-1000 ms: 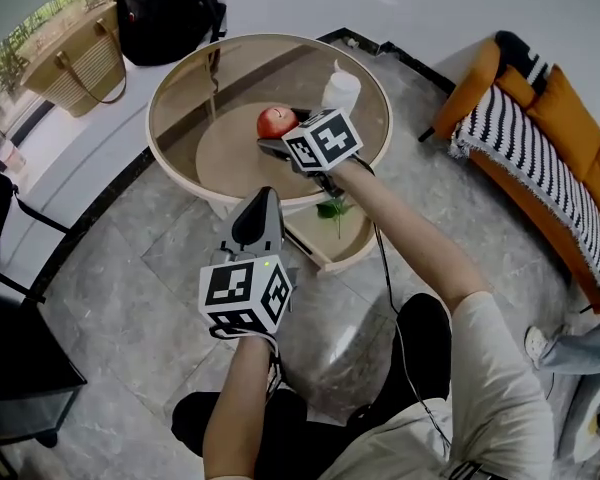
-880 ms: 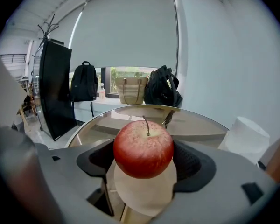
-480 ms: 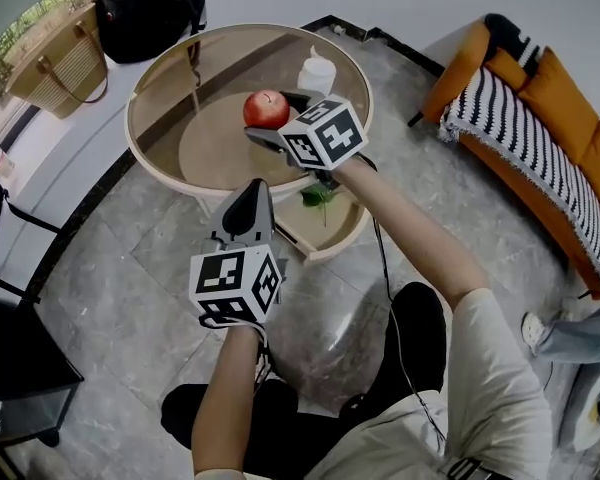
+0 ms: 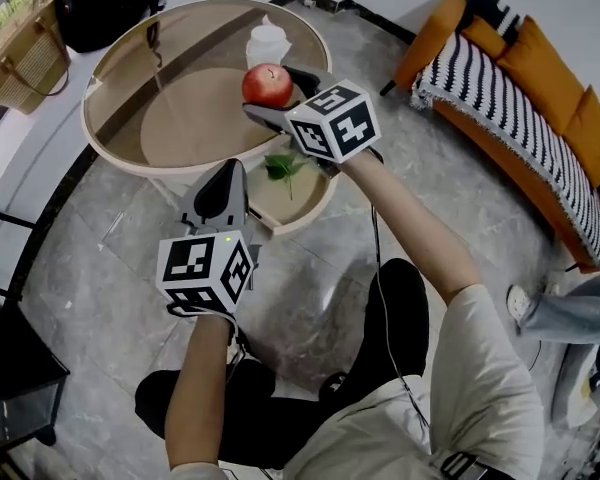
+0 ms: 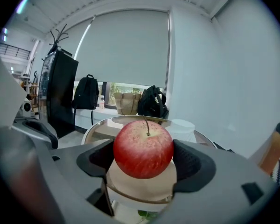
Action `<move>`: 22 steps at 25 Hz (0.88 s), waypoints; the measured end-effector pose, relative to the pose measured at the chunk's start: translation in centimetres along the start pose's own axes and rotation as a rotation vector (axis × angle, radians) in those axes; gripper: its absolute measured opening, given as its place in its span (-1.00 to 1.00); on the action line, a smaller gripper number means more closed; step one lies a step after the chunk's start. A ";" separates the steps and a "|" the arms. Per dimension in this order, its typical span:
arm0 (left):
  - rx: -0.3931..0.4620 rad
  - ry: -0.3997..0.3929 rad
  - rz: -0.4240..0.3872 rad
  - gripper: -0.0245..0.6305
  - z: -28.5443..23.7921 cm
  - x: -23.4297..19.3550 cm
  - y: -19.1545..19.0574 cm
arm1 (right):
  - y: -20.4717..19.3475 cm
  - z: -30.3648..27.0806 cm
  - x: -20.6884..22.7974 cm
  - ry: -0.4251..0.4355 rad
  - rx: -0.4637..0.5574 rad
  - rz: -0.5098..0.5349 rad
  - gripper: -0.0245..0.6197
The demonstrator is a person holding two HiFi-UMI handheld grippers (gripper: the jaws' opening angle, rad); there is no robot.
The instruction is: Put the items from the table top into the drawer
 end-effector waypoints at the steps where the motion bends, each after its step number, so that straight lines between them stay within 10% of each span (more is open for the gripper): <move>1: -0.002 -0.013 -0.014 -0.86 -0.1 0.7 -0.2 | -0.3 0.9 0.5 -0.009 0.003 -0.001 0.21; 22: -0.056 -0.059 -0.063 -0.86 2.0 4.6 -2.9 | -12.5 10.9 7.9 -0.347 0.123 -0.329 0.21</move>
Point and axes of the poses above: the fingertips, and each gripper's own axes: z backward along the fingers, x to its right, y out of its top, the point moved 3 cm from there along z, backward along the fingers, and after that the axes turned 7 degrees about x, right-handed, at the moved point
